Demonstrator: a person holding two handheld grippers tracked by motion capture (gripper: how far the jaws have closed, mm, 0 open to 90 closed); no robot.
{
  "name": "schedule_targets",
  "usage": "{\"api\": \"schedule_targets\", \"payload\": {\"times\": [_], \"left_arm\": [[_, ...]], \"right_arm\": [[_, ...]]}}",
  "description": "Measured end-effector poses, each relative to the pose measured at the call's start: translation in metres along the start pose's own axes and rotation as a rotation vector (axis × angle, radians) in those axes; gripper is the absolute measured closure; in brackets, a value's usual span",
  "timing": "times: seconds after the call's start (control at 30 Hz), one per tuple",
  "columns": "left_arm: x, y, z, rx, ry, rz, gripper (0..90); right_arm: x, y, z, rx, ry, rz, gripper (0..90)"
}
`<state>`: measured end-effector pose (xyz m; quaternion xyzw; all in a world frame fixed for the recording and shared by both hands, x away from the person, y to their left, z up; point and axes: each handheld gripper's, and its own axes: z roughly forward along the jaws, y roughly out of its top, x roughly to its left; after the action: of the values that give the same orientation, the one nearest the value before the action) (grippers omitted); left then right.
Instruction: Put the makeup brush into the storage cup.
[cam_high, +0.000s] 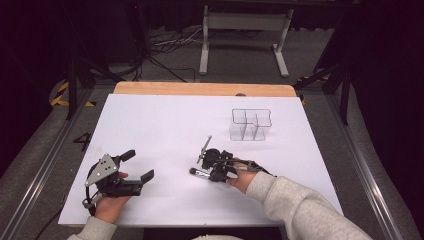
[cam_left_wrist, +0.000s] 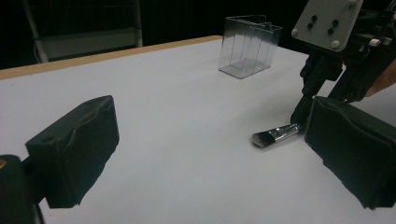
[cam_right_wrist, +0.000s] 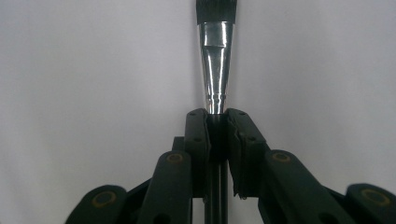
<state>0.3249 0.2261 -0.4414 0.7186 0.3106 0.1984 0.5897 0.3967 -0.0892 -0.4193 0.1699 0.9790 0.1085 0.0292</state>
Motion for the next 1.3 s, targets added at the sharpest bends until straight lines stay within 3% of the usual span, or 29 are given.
{"api": "schedule_targets", "payload": {"times": [0.43, 0.57, 1.0, 1.3], "left_arm": [[0.0, 0.0, 0.001, 0.002, 0.0, -0.002, 3.8], [0.0, 0.0, 0.001, 0.003, 0.001, 0.001, 3.8], [-0.001, 0.0, 0.001, 0.002, 0.002, 0.001, 4.0], [-0.001, 0.0, 0.001, 0.003, -0.002, 0.0, 4.1]], "right_arm": [[-0.002, -0.004, -0.023, -0.075, -0.013, -0.005, 79.5], [-0.004, -0.007, -0.038, -0.144, -0.015, 0.004, 79.5], [-0.011, -0.021, -0.062, -0.299, -0.032, 0.014, 79.5], [-0.017, -0.035, -0.078, -0.444, -0.042, 0.041, 79.5]]}}
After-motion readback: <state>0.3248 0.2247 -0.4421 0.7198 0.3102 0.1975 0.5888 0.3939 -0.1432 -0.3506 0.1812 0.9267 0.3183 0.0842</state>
